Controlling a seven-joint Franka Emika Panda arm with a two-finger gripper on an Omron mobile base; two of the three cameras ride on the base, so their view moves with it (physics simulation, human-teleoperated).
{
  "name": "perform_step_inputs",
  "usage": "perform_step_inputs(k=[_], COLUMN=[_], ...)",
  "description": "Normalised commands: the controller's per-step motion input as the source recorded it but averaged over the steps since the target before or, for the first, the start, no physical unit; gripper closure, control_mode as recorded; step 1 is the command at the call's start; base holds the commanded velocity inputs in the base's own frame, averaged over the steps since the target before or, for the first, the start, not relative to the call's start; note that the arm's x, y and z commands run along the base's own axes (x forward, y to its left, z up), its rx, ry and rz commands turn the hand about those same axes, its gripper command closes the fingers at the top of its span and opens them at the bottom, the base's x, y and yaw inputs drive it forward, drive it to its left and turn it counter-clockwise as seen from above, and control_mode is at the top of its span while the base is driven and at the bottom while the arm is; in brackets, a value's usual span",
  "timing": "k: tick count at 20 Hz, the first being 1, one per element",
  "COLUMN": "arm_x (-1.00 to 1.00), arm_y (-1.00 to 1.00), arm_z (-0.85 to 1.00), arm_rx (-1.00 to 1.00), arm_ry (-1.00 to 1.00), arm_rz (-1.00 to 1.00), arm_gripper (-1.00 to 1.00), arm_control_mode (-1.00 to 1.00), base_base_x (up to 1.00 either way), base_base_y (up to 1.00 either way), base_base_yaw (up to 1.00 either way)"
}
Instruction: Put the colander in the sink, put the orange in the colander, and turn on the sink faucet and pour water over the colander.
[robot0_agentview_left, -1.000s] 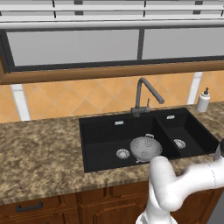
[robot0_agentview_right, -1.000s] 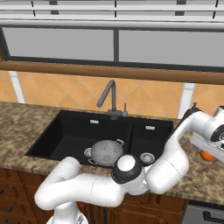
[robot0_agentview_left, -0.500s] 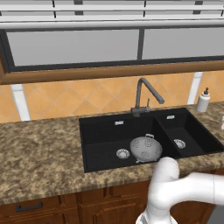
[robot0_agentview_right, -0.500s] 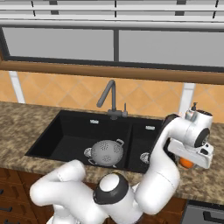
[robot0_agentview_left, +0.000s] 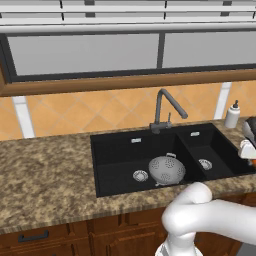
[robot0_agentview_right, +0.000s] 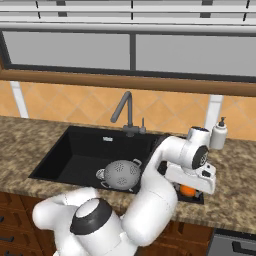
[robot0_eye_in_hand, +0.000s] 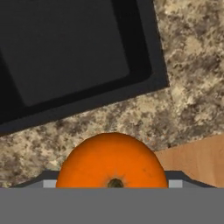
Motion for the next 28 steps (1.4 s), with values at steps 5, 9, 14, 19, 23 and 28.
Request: perform_step_inputs(k=[5,9,14,19,23,28], arm_x=[-0.03,0.0,-0.03,-0.09,-0.03,-0.01], arm_y=[0.51,0.52,0.47,0.56,0.6,0.65], arm_z=[0.41,0.36,0.28,0.29,0.24,0.16], arm_rx=[0.04,0.05,0.08,0.07,0.07,0.05], arm_ry=[0.13,0.12,0.01,0.0,-0.06,-0.16], arm_rz=[0.12,0.08,0.05,0.04,0.0,0.02], arm_gripper=[1.0,1.0,1.0,1.0,1.0,1.0], arm_control_mode=[-1.0,-1.0,-1.0,-1.0,-1.0,-1.0], base_base_x=[0.0,0.0,0.0,0.0,0.0,0.0], base_base_y=[0.0,0.0,0.0,0.0,0.0,0.0], base_base_yaw=[0.0,0.0,0.0,0.0,0.0,0.0])
